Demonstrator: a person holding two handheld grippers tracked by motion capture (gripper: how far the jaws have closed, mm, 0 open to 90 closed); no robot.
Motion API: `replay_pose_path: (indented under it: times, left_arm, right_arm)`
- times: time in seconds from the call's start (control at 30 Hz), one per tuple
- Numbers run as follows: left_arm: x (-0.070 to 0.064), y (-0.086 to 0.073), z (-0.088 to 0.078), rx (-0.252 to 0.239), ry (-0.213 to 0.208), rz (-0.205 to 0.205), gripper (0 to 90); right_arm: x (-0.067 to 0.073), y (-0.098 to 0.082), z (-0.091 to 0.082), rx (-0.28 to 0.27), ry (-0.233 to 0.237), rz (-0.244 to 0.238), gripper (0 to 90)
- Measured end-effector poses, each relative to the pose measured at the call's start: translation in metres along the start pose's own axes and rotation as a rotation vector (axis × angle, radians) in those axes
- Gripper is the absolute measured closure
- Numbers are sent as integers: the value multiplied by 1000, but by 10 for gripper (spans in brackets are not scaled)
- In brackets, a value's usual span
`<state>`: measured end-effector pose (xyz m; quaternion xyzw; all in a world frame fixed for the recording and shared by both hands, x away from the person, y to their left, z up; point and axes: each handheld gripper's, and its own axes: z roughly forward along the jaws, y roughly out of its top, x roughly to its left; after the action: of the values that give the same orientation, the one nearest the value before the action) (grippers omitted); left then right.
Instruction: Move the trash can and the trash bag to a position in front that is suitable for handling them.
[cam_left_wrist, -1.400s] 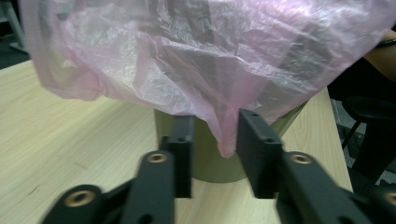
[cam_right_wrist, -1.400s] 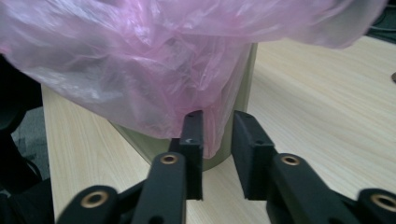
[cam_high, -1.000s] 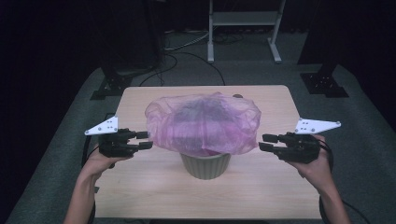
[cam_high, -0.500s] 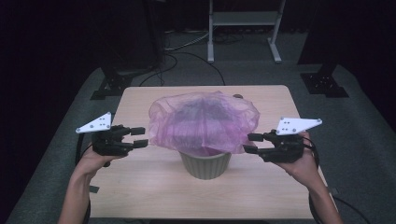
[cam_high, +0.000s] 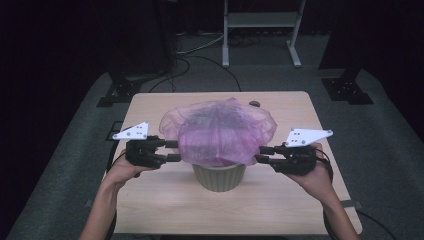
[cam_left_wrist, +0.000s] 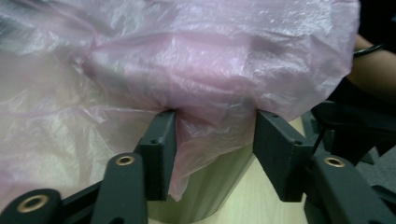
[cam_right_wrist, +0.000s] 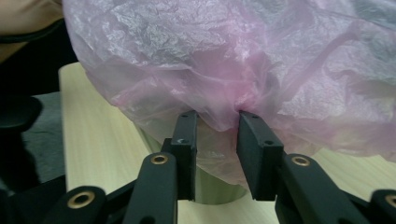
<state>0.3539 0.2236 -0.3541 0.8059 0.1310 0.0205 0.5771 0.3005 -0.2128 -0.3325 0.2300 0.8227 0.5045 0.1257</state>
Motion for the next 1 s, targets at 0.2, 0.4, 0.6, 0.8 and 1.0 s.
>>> replay_pose_path:
  times: [0.2, 0.4, 0.6, 0.8, 1.0]
  left_arm:
    - [2, 3, 7, -1, 31, 20, 600]
    - [9, 10, 17, 23, 92, 39, 797]
    - [2, 5, 8, 5, 111, 73, 891]
    - [-7, -2, 1, -14, 92, 84, 898]
    - [-8, -10, 2, -18, 82, 86, 897]
  right_arm:
    - [-3, 3, 5, -10, -55, 7, 804]
    - [-14, 8, 14, -11, -96, 18, 890]
    - [-13, 4, 11, -6, -78, 9, 899]
    - [-10, -3, 4, -4, -61, 6, 900]
    - [-10, -11, 6, 55, -51, 7, 900]
